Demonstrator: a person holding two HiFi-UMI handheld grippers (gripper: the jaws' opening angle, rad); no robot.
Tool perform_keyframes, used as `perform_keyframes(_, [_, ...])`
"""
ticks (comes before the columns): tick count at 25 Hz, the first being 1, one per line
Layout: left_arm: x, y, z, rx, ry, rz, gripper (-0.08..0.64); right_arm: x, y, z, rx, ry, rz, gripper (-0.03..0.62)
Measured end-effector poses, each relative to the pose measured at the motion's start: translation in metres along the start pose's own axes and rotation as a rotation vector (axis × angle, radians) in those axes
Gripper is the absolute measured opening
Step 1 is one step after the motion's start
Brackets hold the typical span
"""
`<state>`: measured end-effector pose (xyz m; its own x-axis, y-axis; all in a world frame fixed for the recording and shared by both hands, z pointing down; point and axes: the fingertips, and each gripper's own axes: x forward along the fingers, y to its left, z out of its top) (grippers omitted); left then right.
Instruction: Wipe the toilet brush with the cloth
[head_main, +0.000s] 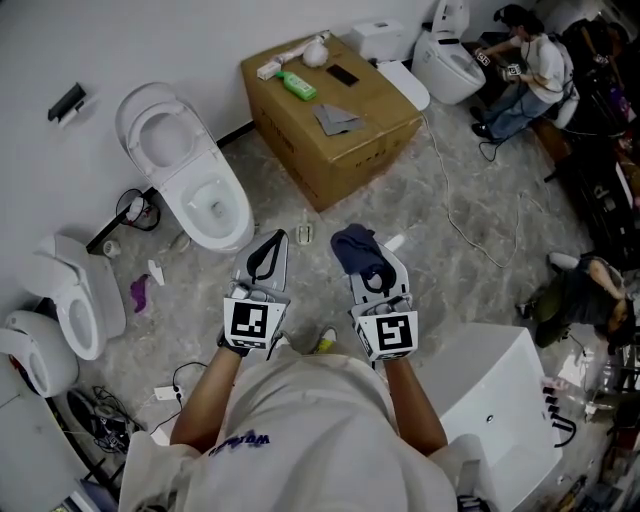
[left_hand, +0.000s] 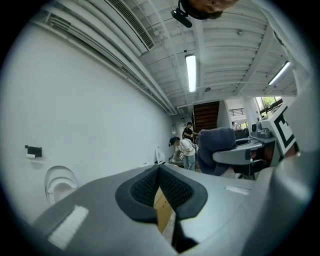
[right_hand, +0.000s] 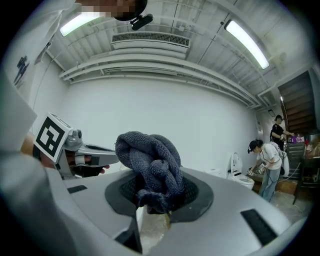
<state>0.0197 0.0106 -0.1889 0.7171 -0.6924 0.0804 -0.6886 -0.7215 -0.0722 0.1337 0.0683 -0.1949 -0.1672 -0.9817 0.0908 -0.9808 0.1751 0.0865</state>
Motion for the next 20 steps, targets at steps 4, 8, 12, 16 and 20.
perform_keyframes(4, [-0.0001, -0.001, -0.0016, 0.0, 0.007, 0.002, 0.001, -0.0021, -0.0018, -0.0034, -0.001, 0.011, 0.003, 0.118])
perform_keyframes(8, [-0.0004, -0.0025, -0.0022, -0.01, 0.007, 0.004, 0.002, -0.0029, -0.0003, -0.0026, -0.005, 0.01, 0.007, 0.118])
perform_keyframes(12, [-0.001, -0.0067, -0.0021, -0.013, 0.007, 0.001, 0.001, -0.0049, 0.0006, -0.0022, -0.011, 0.012, 0.012, 0.118])
perform_keyframes(16, [-0.002, -0.0081, -0.0007, -0.009, 0.008, 0.001, 0.001, -0.008, -0.0005, 0.0006, -0.008, 0.01, 0.007, 0.118])
perform_keyframes(20, [-0.0029, -0.0099, 0.0025, 0.012, 0.013, -0.001, 0.001, -0.011, -0.0005, 0.0042, -0.009, 0.009, 0.007, 0.118])
